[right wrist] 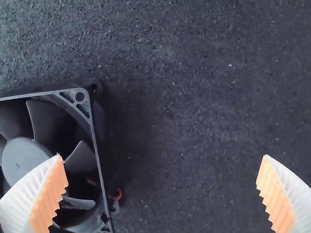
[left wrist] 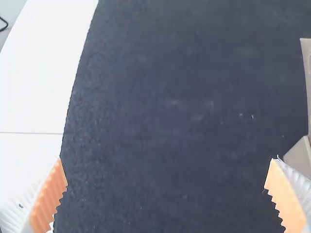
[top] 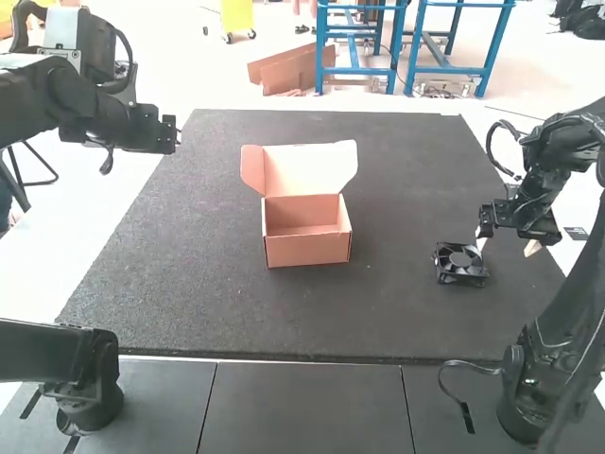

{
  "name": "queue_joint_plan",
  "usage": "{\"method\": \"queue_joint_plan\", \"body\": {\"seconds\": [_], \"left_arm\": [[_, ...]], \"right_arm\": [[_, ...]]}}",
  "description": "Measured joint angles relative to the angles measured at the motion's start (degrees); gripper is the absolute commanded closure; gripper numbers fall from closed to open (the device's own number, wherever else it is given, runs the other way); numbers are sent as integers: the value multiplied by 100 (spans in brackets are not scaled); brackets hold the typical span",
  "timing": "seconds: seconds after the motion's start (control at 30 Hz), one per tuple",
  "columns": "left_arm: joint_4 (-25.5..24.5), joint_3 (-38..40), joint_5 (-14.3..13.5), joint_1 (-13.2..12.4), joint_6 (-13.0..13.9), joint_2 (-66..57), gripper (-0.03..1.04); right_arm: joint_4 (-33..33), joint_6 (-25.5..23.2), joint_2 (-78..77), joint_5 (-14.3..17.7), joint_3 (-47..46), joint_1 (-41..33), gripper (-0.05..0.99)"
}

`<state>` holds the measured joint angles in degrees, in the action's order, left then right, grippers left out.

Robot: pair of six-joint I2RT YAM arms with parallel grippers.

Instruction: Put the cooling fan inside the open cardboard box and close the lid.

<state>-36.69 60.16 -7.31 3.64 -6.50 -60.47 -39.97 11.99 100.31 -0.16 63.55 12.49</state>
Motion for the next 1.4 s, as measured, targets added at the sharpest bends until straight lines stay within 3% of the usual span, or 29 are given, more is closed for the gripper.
{"method": "queue_joint_plan", "body": {"seconds": [0.8,0.87,0.97,1.07,1.17,1.4], "left_arm": [[46,0,0,0,-2,0,4],[46,0,0,0,0,0,4],[20,2,0,0,0,0,4],[-24,26,0,0,0,0,4],[-33,90,0,0,-2,0,4],[-50,125,0,0,-2,0,4]], "right_arm": [[-111,-7,420,-11,-219,0,6],[-96,-9,420,-13,-238,2,19],[-76,-28,455,-61,-319,2,59],[11,-59,468,-358,-387,-37,96],[136,-129,468,-588,-444,-48,95],[-50,-238,463,-719,-308,-48,95]]}}
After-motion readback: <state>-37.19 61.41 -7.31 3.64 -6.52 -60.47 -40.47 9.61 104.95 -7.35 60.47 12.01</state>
